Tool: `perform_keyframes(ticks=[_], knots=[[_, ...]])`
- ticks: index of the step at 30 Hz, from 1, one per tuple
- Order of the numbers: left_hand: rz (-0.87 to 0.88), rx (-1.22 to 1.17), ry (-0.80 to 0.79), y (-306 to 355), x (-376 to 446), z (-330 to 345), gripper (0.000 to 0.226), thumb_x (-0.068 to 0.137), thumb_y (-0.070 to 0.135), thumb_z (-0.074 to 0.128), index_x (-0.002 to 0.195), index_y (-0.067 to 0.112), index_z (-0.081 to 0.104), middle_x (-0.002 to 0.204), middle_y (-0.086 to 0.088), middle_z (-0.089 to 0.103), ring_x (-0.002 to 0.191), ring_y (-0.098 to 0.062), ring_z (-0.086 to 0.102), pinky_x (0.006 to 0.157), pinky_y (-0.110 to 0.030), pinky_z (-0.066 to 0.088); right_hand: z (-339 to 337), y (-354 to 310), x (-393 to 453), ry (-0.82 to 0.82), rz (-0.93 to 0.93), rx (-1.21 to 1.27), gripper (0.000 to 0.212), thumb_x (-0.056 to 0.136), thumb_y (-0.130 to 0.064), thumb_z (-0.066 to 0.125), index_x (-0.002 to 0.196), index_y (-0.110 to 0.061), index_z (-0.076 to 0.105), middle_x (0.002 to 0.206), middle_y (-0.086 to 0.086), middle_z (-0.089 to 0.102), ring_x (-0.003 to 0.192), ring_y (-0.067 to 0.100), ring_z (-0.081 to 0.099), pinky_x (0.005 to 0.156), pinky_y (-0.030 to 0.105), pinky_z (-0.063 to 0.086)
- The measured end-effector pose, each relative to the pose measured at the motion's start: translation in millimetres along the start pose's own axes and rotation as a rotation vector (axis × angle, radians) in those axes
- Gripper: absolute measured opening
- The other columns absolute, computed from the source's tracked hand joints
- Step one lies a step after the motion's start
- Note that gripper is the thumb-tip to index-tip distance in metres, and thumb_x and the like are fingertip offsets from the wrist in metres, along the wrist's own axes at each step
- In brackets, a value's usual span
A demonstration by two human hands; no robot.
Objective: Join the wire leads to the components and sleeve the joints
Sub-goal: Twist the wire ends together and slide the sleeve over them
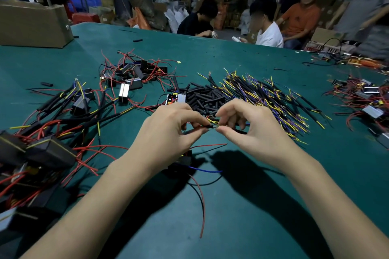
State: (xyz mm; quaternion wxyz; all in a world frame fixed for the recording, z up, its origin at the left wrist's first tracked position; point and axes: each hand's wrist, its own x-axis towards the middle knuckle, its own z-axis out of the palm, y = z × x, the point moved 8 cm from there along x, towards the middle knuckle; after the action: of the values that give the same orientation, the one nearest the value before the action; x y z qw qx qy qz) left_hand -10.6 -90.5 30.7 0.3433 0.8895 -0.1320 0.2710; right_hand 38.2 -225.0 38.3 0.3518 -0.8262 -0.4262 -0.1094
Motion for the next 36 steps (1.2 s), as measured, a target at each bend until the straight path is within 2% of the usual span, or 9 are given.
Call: perform_keyframes(ticks=[5, 10, 13, 17, 21, 25, 28, 31, 36], knots=[[0.021, 0.016, -0.011, 1.9, -0.7, 1.0, 0.011, 0.083, 0.020, 0.074, 0.093, 0.025, 0.077, 0.082, 0.006, 0.065, 0.080, -0.018, 0.061, 0.068, -0.044, 0.051, -1.2, -1.8, -0.3, -0.011, 0.014, -0.004, 0.015, 0.079, -0.008, 0.075, 0.080, -0.017, 0.063, 0.071, -0.012, 0.062, 0.065, 0.000, 0.052, 0.062, 0.013, 0.039], [0.102, 0.023, -0.044, 11.6, -2.4, 6.4, 0.012, 0.084, 0.019, 0.072, 0.094, 0.021, 0.077, 0.082, 0.000, 0.065, 0.076, -0.019, 0.059, 0.064, -0.044, 0.050, 3.5, -6.9, 0.5, -0.031, -0.008, 0.026, 0.017, 0.076, -0.005, 0.078, 0.081, -0.010, 0.063, 0.069, -0.013, 0.059, 0.063, -0.001, 0.052, 0.061, 0.014, 0.040], [0.091, 0.041, -0.029, 11.8, -3.1, 5.8, 0.011, 0.084, 0.020, 0.072, 0.094, 0.022, 0.077, 0.082, 0.001, 0.064, 0.077, -0.018, 0.058, 0.064, -0.044, 0.050, 5.7, -8.2, -0.1, -0.049, -0.014, 0.043, 0.018, 0.076, -0.005, 0.079, 0.082, -0.010, 0.063, 0.072, -0.007, 0.063, 0.064, 0.002, 0.053, 0.061, 0.022, 0.043], [0.088, 0.058, 0.003, 13.4, -3.9, 2.1, 0.011, 0.085, 0.021, 0.071, 0.094, 0.023, 0.077, 0.083, 0.003, 0.065, 0.081, -0.018, 0.059, 0.065, -0.043, 0.050, 0.5, 5.8, -0.3, -0.035, 0.112, 0.120, 0.017, 0.080, -0.012, 0.076, 0.091, -0.018, 0.064, 0.078, -0.002, 0.069, 0.066, 0.011, 0.059, 0.063, 0.022, 0.046], [0.083, 0.064, 0.037, 13.0, -2.1, -0.9, 0.010, 0.084, 0.016, 0.072, 0.092, 0.020, 0.077, 0.083, 0.002, 0.066, 0.081, -0.018, 0.060, 0.067, -0.042, 0.050, 7.7, 28.7, -7.6, -0.194, 0.350, 0.292, 0.006, 0.088, -0.013, 0.066, 0.089, -0.018, 0.068, 0.072, -0.003, 0.070, 0.053, 0.003, 0.055, 0.058, 0.016, 0.046], [0.078, 0.055, 0.043, 11.6, -2.3, 0.0, 0.010, 0.084, 0.016, 0.072, 0.091, 0.020, 0.077, 0.082, 0.004, 0.065, 0.080, -0.017, 0.059, 0.066, -0.042, 0.051, 20.2, 30.9, -14.9, -0.380, 0.399, 0.278, 0.015, 0.091, -0.022, 0.062, 0.081, -0.020, 0.072, 0.073, -0.006, 0.071, 0.061, 0.008, 0.051, 0.064, 0.019, 0.044], [0.087, 0.053, 0.037, 10.1, -2.2, 0.1, 0.010, 0.084, 0.017, 0.072, 0.092, 0.020, 0.077, 0.082, 0.003, 0.065, 0.080, -0.018, 0.060, 0.066, -0.043, 0.051, 15.8, 31.3, -11.6, -0.281, 0.393, 0.326, 0.010, 0.088, -0.018, 0.066, 0.080, -0.017, 0.073, 0.069, -0.003, 0.070, 0.064, 0.007, 0.054, 0.066, 0.020, 0.043], [0.106, 0.073, 0.024, 10.9, -2.5, 1.4, 0.012, 0.084, 0.019, 0.072, 0.095, 0.020, 0.077, 0.083, 0.001, 0.065, 0.080, -0.020, 0.060, 0.065, -0.043, 0.051, 4.7, 30.1, -7.4, -0.155, 0.329, 0.302, 0.004, 0.081, -0.014, 0.074, 0.078, -0.013, 0.072, 0.063, -0.008, 0.065, 0.059, 0.001, 0.053, 0.061, 0.011, 0.041], [0.100, 0.046, 0.066, 12.2, -2.4, 0.9, 0.010, 0.084, 0.020, 0.072, 0.092, 0.018, 0.077, 0.082, 0.002, 0.067, 0.080, -0.021, 0.060, 0.066, -0.043, 0.050, 2.3, 25.3, -5.9, -0.126, 0.313, 0.332, 0.005, 0.078, -0.012, 0.076, 0.077, -0.013, 0.071, 0.065, -0.009, 0.064, 0.061, 0.003, 0.051, 0.060, 0.013, 0.040]])
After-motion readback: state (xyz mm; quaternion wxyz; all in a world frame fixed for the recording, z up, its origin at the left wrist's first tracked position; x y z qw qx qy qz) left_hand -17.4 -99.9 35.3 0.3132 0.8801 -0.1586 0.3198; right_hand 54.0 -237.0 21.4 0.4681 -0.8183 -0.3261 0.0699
